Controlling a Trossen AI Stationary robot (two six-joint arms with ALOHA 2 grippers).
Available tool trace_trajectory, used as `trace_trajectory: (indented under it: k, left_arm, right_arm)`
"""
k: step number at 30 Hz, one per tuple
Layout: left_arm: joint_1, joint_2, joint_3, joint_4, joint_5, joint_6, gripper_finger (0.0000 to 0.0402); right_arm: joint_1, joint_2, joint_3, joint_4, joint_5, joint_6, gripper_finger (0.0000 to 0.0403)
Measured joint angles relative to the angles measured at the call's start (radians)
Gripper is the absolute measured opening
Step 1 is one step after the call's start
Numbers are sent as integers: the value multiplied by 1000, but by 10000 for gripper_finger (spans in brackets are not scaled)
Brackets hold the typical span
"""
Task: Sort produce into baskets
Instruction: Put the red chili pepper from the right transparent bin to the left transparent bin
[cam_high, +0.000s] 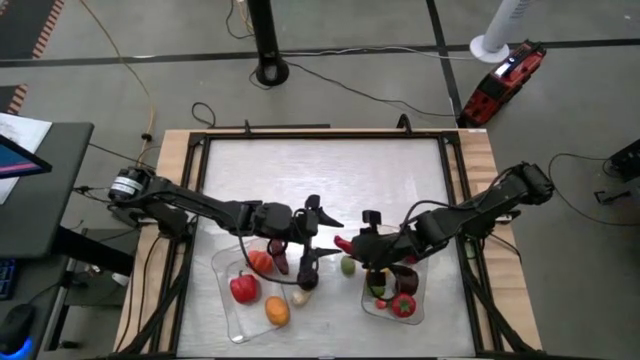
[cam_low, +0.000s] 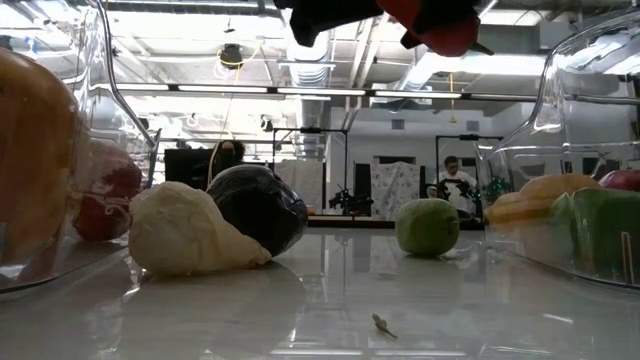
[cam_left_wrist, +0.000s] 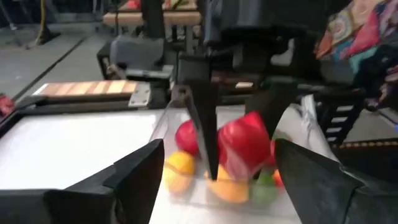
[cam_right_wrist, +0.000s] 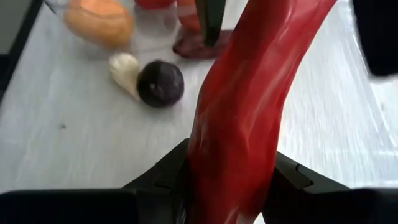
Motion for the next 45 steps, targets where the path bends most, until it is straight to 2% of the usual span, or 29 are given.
trace_trajectory:
  k: [6,12,17,20,23,29,35,38,43,45]
  left_arm:
    - [0,0,3,45,9,12,240]
    - [0,-1,4,47,23,42,157]
    - [0,-1,4,53,31,60,78]
    - [2,-1,4,53,24,69,51]
    - [2,-1,4,53,14,77,47]
    - [1,-22,4,-13,-45,104,74]
    - [1,-171,3,-204,-46,66,70]
    - [-2,-278,3,-388,18,-19,68]
    - [-3,-456,3,-712,201,-208,73]
    - [-11,-510,3,-829,245,-281,76]
  right_arm:
    - [-1,0,0,26,2,-28,171]
    - [-7,0,-2,84,9,-58,178]
    - [-20,0,-1,100,10,-59,217]
    - [-27,0,-1,99,10,-59,251]
    - [-27,0,-1,97,10,-59,278]
    - [-15,-54,11,-9,56,-38,306]
    - [15,-171,21,-123,88,25,308]
    - [40,-224,20,-171,131,58,308]
    - [72,-281,-28,-181,235,91,308]
    - [73,-292,-48,-178,256,105,308]
